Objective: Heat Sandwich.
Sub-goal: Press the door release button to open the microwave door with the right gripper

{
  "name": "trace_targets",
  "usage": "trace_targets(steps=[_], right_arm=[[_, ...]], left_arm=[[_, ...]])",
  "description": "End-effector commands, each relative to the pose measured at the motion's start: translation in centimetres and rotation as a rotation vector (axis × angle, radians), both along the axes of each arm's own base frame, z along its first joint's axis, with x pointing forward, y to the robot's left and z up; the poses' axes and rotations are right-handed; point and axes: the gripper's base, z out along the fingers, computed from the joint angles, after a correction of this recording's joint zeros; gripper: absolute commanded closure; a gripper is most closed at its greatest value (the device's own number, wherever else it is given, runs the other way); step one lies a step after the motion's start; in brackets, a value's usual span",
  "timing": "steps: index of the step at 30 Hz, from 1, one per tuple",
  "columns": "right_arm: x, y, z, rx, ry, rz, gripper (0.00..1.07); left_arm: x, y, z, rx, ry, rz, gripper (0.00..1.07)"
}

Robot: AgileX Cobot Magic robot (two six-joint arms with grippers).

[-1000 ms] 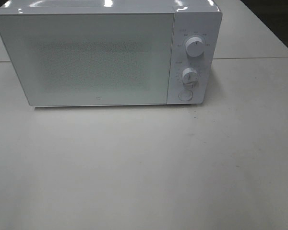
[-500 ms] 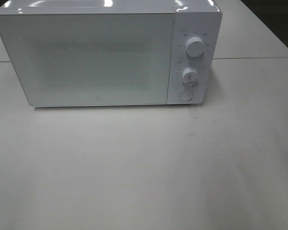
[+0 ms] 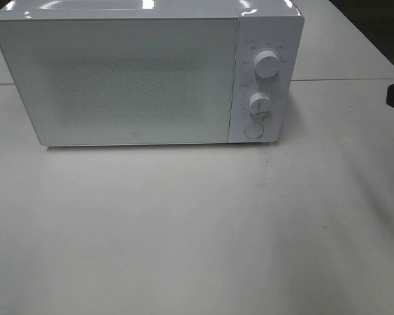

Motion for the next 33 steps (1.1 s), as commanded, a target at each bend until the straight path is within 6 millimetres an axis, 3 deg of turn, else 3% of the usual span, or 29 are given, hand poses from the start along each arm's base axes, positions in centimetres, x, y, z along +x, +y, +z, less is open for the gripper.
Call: trace_targets(steps=[1, 13, 16, 25, 33], right_arm=[[1.4, 0.0, -0.7, -0.012, -0.051, 0.003, 0.31], [3.3, 1.0, -4.8, -0.044, -0.192, 0.064, 0.31], [3.9, 2.4, -6.5, -0.095, -0.195, 0.116, 0.31], [4.9, 5.5, -9.0, -0.094, -0.254, 0.013, 0.31], [5.1, 8.4, -10.7, -0.099, -0.261, 0.037, 0.31]], left_arm=[[-0.3, 0.0, 0.0, -0.006, -0.031, 0.001, 0.03], [-0.3, 0.0, 0.0, -0.006, -0.031, 0.001, 0.03], [-0.3, 0.0, 0.0, -0.006, -0.031, 0.001, 0.03], [-0.3, 0.0, 0.0, -0.006, -0.031, 0.001, 0.03], [-0.3, 0.0, 0.0, -0.006, -0.031, 0.001, 0.03]])
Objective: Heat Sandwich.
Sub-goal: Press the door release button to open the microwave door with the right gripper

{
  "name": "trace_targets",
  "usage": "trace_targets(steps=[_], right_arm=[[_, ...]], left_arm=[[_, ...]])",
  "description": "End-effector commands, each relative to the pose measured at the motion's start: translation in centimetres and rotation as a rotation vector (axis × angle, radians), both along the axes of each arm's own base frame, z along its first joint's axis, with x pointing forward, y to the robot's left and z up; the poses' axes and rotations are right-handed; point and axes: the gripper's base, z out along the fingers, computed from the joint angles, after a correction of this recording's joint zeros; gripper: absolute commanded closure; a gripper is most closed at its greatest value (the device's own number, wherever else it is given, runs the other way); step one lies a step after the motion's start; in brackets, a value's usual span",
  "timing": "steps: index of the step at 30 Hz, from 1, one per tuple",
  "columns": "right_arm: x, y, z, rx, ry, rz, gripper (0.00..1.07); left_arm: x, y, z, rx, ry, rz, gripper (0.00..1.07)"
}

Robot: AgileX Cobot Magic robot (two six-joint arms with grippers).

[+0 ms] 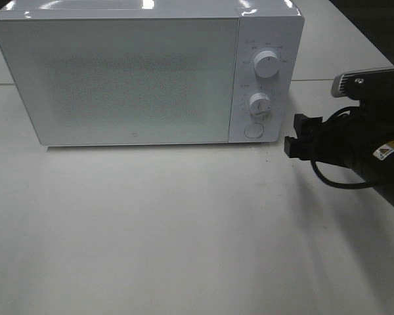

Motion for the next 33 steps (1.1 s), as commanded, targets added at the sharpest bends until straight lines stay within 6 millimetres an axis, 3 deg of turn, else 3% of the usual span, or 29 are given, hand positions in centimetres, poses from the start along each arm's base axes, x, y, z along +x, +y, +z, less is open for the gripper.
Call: trace_targets(steps=[1, 15, 27, 29, 33], right_arm=[[0.3, 1.3, -0.3, -0.009, -0.013, 0.013, 0.31], [1.1, 5.2, -2.5, 0.012, 0.024, 0.026, 0.31], [1.3, 5.4, -3.0, 0.015, 0.042, 0.022, 0.31], [1.3, 5.4, -3.0, 0.034, 0.043, 0.015, 0.31], [1.3, 5.4, -3.0, 0.282, 0.064, -0.075, 0.31]], left_arm=[[-0.3, 0.0, 0.0, -0.006, -0.031, 0.001, 0.03], [-0.3, 0.0, 0.0, -0.006, -0.031, 0.001, 0.03], [-0.3, 0.0, 0.0, -0.006, -0.031, 0.001, 0.03], [-0.3, 0.0, 0.0, -0.006, -0.031, 0.001, 0.03], [-0.3, 0.0, 0.0, -0.006, -0.031, 0.001, 0.03]])
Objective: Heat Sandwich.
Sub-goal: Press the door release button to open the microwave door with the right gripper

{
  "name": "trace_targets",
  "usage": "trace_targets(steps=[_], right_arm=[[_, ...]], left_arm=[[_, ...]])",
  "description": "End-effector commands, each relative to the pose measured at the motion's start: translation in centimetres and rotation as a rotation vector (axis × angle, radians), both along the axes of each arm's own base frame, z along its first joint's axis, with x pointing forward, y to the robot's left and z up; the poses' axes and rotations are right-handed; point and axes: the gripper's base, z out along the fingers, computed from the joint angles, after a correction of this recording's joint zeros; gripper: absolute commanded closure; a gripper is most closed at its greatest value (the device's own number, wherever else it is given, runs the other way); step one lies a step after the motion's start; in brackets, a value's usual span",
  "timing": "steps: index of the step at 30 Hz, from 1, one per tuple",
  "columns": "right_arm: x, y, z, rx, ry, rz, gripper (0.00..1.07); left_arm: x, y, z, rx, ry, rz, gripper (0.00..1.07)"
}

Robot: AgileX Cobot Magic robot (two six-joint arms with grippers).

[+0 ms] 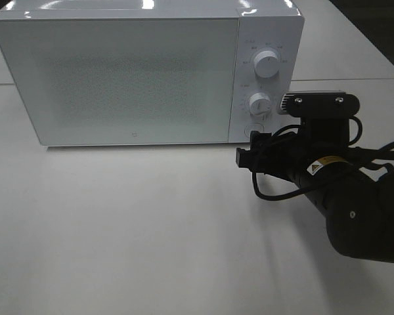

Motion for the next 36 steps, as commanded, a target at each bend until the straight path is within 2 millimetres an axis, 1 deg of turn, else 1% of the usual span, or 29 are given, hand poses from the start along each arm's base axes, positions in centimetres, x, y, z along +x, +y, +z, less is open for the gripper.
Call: trace_targets(steps=[1, 4, 5, 6, 8, 9, 10, 11, 13, 14, 15, 16, 18, 19, 20, 22, 23, 24, 25, 27, 28, 29, 30, 31, 32, 33, 36], right_arm=[[0.15, 0.3, 0.28, 0.132, -0.002, -0.041, 0.31], [0.15, 0.3, 0.28, 0.329, 0.015, -0.119, 0.31], [0.13, 0.32, 0.24, 0.451, 0.032, -0.166, 0.31], [0.13, 0.32, 0.24, 0.451, 0.032, -0.166, 0.31], [0.13, 0.32, 0.23, 0.574, 0.045, -0.216, 0.31], [0.13, 0.32, 0.23, 0.645, 0.052, -0.244, 0.31], [0.13, 0.32, 0.23, 0.787, 0.065, -0.301, 0.31], [0.13, 0.32, 0.23, 0.787, 0.065, -0.301, 0.31], [0.13, 0.32, 0.23, 0.91, 0.076, -0.35, 0.31], [0.13, 0.32, 0.23, 1.022, 0.087, -0.395, 0.31], [0.13, 0.32, 0.23, 1.079, 0.092, -0.417, 0.32], [0.13, 0.32, 0.23, 1.079, 0.092, -0.417, 0.32], [0.13, 0.32, 0.23, 1.173, 0.101, -0.455, 0.34], [0.13, 0.32, 0.23, 1.232, 0.106, -0.479, 0.37], [0.13, 0.32, 0.23, 1.232, 0.106, -0.479, 0.37], [0.13, 0.32, 0.23, 1.27, 0.11, -0.494, 0.42], [0.13, 0.32, 0.23, 1.295, 0.112, -0.504, 0.48], [0.13, 0.32, 0.23, 1.311, 0.114, -0.51, 0.51], [0.13, 0.32, 0.23, 1.311, 0.114, -0.51, 0.51], [0.13, 0.32, 0.23, 1.337, 0.116, -0.521, 0.61], [0.13, 0.32, 0.23, 1.368, 0.119, -0.533, 0.72], [0.13, 0.32, 0.23, 1.384, 0.121, -0.54, 0.79], [0.13, 0.32, 0.23, 1.384, 0.121, -0.54, 0.79], [0.13, 0.32, 0.23, 1.402, 0.122, -0.547, 0.87], [0.13, 0.32, 0.23, 1.424, 0.124, -0.556, 1.0], [0.13, 0.32, 0.23, 1.428, 0.125, -0.558, 1.06], [0.13, 0.32, 0.23, 1.429, 0.125, -0.558, 1.07]], left_arm=[[-0.35, -0.04, 0.02, -0.006, -0.031, 0.001, 0.03], [-0.35, -0.04, 0.02, -0.006, -0.031, 0.001, 0.03], [-0.35, -0.04, 0.02, -0.006, -0.031, 0.001, 0.03], [-0.35, -0.04, 0.02, -0.006, -0.031, 0.001, 0.03], [-0.35, -0.04, 0.02, -0.006, -0.031, 0.001, 0.03], [-0.35, -0.04, 0.02, -0.006, -0.031, 0.001, 0.03], [-0.35, -0.04, 0.02, -0.006, -0.031, 0.001, 0.03], [-0.35, -0.04, 0.02, -0.006, -0.031, 0.001, 0.03], [-0.35, -0.04, 0.02, -0.006, -0.031, 0.001, 0.03], [-0.35, -0.04, 0.02, -0.006, -0.031, 0.001, 0.03], [-0.35, -0.04, 0.02, -0.006, -0.031, 0.001, 0.03], [-0.35, -0.04, 0.02, -0.006, -0.031, 0.001, 0.03], [-0.35, -0.04, 0.02, -0.006, -0.031, 0.001, 0.03], [-0.35, -0.04, 0.02, -0.006, -0.031, 0.001, 0.03], [-0.35, -0.04, 0.02, -0.006, -0.031, 0.001, 0.03], [-0.35, -0.04, 0.02, -0.006, -0.031, 0.001, 0.03], [-0.35, -0.04, 0.02, -0.006, -0.031, 0.001, 0.03], [-0.35, -0.04, 0.02, -0.006, -0.031, 0.001, 0.03], [-0.35, -0.04, 0.02, -0.006, -0.031, 0.001, 0.03], [-0.35, -0.04, 0.02, -0.006, -0.031, 0.001, 0.03], [-0.35, -0.04, 0.02, -0.006, -0.031, 0.001, 0.03], [-0.35, -0.04, 0.02, -0.006, -0.031, 0.001, 0.03], [-0.35, -0.04, 0.02, -0.006, -0.031, 0.001, 0.03], [-0.35, -0.04, 0.02, -0.006, -0.031, 0.001, 0.03], [-0.35, -0.04, 0.02, -0.006, -0.031, 0.001, 0.03], [-0.35, -0.04, 0.02, -0.006, -0.031, 0.001, 0.03], [-0.35, -0.04, 0.02, -0.006, -0.031, 0.001, 0.03]])
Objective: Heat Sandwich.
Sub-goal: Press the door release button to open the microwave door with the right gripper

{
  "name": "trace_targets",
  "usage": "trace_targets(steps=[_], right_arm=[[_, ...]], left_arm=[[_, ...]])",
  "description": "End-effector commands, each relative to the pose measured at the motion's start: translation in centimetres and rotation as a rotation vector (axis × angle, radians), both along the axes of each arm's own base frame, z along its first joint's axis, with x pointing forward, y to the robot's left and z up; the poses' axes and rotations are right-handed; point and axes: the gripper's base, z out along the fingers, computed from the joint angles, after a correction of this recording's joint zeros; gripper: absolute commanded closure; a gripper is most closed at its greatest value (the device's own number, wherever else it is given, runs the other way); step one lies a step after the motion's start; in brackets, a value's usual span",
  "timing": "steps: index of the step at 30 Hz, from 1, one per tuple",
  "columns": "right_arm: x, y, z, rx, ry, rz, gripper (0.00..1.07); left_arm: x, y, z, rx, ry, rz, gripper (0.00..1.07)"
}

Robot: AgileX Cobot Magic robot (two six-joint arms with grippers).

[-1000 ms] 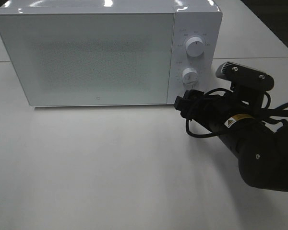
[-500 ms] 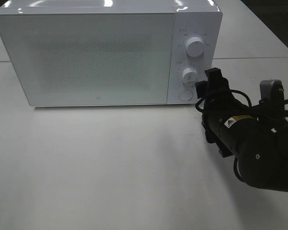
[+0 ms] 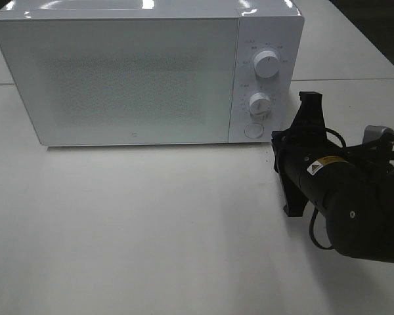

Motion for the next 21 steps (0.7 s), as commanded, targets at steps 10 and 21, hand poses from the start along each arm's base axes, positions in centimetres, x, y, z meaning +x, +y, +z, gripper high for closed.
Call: trace_targets(steps=[10, 21], right_arm=[[0.1, 0.3, 0.2, 0.003, -0.001, 0.012, 1.07], [2.4, 0.3, 0.0, -0.012, 0.12, 0.055, 1.07]], left_arm=[[-0.3, 0.0, 0.0, -0.006, -0.031, 0.001, 0.03], [-0.3, 0.0, 0.0, -0.006, -0.031, 0.001, 0.03]])
